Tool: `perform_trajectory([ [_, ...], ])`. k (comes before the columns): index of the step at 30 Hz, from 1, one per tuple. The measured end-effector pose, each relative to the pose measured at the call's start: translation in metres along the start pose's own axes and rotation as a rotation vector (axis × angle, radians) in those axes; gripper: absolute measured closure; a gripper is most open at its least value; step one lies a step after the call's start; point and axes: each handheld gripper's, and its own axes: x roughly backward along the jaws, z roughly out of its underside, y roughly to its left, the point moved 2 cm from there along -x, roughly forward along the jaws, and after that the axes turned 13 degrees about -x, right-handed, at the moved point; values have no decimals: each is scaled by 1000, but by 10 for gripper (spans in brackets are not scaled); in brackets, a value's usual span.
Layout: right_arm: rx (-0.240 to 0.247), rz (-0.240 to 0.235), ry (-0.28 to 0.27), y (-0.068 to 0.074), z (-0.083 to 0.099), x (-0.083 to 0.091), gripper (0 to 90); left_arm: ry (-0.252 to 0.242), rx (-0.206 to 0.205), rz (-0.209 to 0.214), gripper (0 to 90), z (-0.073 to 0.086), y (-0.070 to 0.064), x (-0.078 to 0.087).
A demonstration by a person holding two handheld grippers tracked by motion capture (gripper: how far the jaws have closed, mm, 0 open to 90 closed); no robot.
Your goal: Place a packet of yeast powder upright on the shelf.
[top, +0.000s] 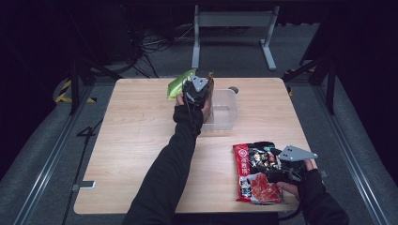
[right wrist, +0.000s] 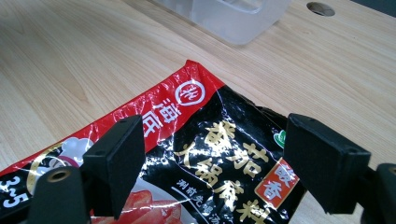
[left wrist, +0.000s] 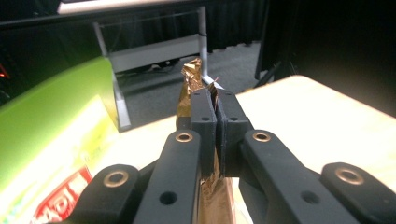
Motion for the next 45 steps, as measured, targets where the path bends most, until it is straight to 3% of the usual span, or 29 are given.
perform_trajectory([
  [17,7,0,11,1,0,-2,221,10,-68,91,812,5,0,21],
  [21,7,9,4,1,0,-1,226,16,-80,135,804,5,1,24],
  [22,6,8,5,1,0,-2,227,19,-96,135,797,4,1,26],
  [29,5,15,0,1,0,-2,235,31,-105,173,705,4,2,34],
  [35,4,15,4,2,0,-3,235,15,-131,194,615,2,5,48],
  [42,-1,11,14,3,0,-5,239,9,-158,219,595,2,6,60],
  [45,-5,4,23,3,1,-7,238,13,-194,233,592,4,4,65],
])
